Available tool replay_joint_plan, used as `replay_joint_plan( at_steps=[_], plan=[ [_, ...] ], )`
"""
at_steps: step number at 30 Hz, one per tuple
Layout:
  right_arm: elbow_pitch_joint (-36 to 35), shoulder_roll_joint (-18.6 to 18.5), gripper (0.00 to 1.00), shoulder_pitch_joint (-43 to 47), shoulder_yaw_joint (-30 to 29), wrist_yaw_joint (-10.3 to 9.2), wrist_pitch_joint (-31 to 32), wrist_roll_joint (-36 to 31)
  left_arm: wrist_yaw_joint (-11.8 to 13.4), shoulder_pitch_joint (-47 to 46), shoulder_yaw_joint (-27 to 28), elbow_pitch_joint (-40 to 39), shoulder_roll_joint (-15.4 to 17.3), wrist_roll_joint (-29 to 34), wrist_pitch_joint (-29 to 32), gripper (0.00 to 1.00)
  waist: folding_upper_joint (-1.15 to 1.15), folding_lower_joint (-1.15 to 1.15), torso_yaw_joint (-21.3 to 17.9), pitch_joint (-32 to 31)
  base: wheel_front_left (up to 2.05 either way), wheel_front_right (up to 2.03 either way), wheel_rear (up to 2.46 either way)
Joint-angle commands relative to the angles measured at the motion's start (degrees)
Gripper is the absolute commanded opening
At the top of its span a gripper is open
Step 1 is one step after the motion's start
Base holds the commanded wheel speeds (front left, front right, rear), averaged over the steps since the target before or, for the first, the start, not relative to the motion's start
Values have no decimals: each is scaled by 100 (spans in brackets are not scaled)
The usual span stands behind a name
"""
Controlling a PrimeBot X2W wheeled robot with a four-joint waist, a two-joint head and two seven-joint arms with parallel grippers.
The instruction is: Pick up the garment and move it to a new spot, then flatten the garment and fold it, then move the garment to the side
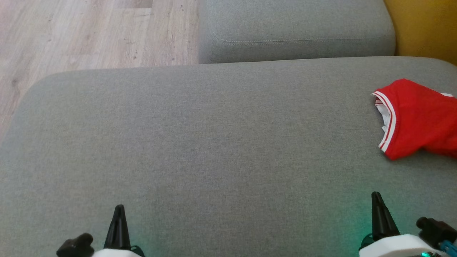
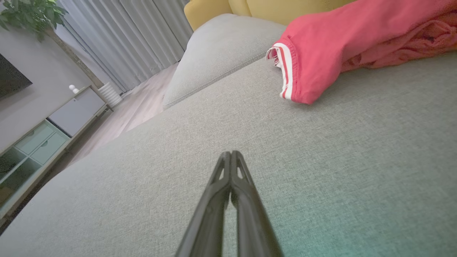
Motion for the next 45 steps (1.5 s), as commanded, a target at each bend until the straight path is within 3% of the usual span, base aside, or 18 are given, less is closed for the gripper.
replay_joint_plan(
  at_steps=[1, 45],
  plan=[
    [-199, -83, 0, -309, -6, -1, 22, 160, -40, -258, 143, -200, 0, -140, 22, 0, 0, 0, -3, 0, 0, 0, 0],
    [-318, -125, 0, -804, -201, -3, 715, 3293, -233, -668, 634, -384, -3, -3151, 750, 0, 0, 0, -150, 14, 0, 0, 0]
  ],
)
